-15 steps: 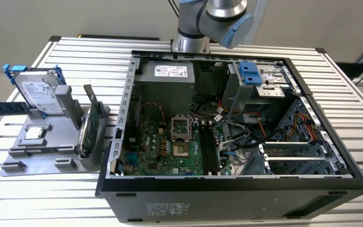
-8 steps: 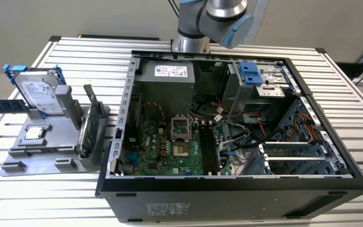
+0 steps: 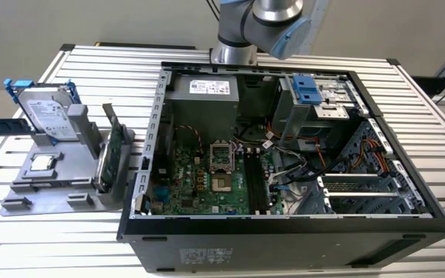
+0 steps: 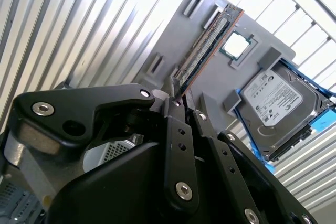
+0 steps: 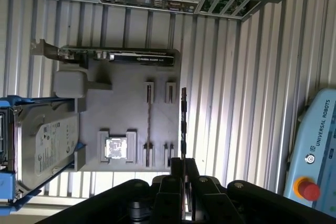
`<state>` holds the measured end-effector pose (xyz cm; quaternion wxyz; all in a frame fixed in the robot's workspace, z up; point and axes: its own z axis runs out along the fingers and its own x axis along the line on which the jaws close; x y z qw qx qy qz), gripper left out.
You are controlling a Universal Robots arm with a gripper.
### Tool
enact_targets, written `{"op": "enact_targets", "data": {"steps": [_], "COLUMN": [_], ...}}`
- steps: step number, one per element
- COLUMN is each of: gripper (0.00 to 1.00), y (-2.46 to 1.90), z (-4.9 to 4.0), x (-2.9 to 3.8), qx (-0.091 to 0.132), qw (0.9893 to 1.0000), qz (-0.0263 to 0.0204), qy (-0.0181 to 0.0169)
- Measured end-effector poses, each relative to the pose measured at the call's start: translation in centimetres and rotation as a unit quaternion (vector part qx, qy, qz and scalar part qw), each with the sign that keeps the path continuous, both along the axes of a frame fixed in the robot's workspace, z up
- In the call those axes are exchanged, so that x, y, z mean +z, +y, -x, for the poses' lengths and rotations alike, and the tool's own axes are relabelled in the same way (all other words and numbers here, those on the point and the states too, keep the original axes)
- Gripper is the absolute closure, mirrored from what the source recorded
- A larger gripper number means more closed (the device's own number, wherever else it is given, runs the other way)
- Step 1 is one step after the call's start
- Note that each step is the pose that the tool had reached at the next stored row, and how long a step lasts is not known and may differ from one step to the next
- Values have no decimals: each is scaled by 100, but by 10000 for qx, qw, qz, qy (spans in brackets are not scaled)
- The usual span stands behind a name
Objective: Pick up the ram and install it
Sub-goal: 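Pick up the ram and move it above insertion slot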
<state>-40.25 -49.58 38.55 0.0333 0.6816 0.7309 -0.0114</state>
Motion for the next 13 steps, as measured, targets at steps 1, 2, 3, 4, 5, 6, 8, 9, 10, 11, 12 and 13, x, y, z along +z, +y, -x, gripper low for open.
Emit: {"op": "enact_targets", "data": {"steps": [1, 2, 3, 4, 5, 6, 8, 9, 10, 11, 12, 13], "gripper": [100, 100, 100, 100, 100, 100, 100, 100, 100, 100, 100, 100], "y": [0, 0, 0, 0, 0, 0, 0, 0, 0, 0, 0, 0], "z": [1, 1, 2, 3, 3, 4, 4, 4, 4, 4, 4, 4], "x": [8, 16, 23, 30, 36, 39, 39, 39, 39, 39, 39, 39], "qx": [0, 0, 0, 0, 0, 0, 0, 0, 0, 0, 0, 0], "qw": [10000, 10000, 10000, 10000, 10000, 10000, 10000, 10000, 10000, 10000, 10000, 10000], "qz": [0, 0, 0, 0, 0, 0, 0, 0, 0, 0, 0, 0], "qy": [0, 0, 0, 0, 0, 0, -1, -1, 0, -1, -1, -1]}}
